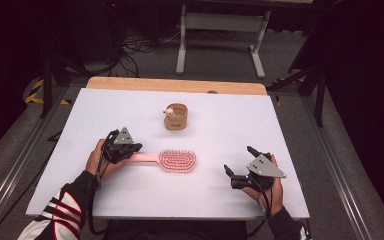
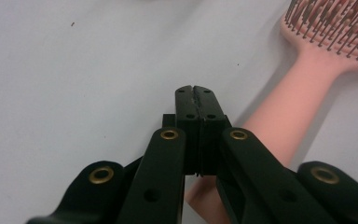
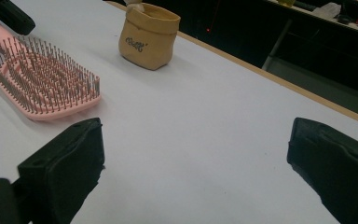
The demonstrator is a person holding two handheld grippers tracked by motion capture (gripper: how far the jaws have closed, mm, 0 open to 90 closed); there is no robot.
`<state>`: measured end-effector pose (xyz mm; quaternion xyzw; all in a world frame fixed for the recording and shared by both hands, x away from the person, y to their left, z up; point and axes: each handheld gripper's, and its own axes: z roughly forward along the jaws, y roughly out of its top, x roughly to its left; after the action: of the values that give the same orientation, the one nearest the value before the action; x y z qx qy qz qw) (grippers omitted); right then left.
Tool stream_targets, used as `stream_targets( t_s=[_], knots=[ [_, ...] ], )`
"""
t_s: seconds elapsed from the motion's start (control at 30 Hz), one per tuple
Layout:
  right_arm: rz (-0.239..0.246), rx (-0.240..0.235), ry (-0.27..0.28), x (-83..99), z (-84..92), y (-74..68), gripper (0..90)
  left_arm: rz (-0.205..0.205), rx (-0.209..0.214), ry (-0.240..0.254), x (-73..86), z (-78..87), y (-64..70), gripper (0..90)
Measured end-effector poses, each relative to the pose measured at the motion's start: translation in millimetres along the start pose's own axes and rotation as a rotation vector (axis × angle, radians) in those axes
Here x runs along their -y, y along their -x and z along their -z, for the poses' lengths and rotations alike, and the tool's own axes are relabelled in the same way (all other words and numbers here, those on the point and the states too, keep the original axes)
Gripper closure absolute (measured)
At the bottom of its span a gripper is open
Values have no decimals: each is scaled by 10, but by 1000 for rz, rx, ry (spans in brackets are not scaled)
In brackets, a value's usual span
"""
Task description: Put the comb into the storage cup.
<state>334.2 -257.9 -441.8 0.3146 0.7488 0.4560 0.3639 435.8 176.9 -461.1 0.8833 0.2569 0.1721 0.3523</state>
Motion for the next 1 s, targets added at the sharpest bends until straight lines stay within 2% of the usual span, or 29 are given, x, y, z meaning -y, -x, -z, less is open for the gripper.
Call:
stream_targets(
  t_s=[0.33, 1.0],
  knots=[
    [1, -1, 1, 1, 6, 4, 49, -4, 4, -36, 37, 8, 6, 900],
    [-5, 2, -10, 17, 20, 24, 50, -26, 31, -93, 187, 217, 210, 900]
  ],
)
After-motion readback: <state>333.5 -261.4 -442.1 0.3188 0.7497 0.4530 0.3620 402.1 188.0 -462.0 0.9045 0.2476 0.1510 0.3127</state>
